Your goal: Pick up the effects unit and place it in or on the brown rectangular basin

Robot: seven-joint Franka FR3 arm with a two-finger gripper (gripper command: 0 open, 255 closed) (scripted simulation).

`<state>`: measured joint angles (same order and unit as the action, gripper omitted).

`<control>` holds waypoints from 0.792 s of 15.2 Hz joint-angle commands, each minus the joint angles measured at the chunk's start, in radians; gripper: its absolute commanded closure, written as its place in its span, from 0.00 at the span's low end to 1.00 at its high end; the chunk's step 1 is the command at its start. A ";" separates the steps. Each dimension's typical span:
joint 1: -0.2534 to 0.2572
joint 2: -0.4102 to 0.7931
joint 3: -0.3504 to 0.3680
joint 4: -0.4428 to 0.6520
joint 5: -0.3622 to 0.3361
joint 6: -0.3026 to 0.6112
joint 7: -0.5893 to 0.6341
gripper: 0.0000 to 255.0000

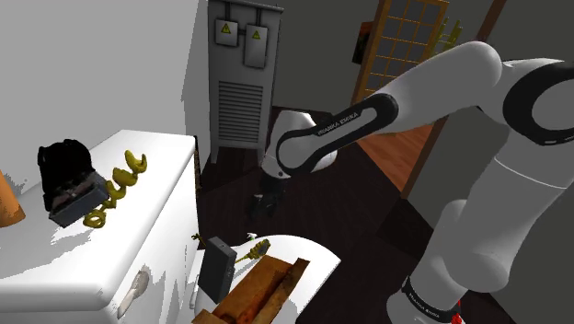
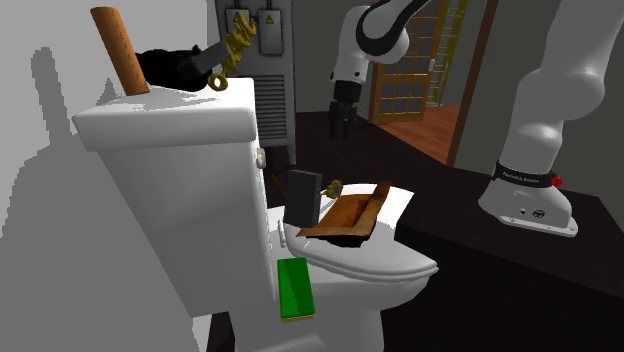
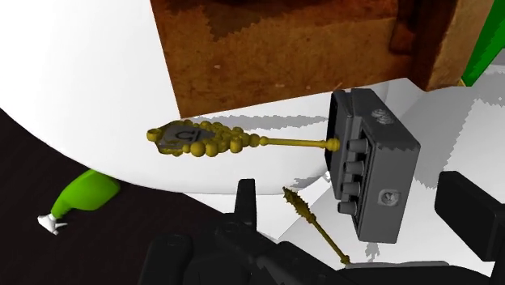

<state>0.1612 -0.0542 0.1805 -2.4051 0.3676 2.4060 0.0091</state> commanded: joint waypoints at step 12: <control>0.077 0.424 0.038 0.264 -0.017 0.213 0.080 0.00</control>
<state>0.2327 0.3521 0.2177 -2.1499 0.3518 2.6067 0.0855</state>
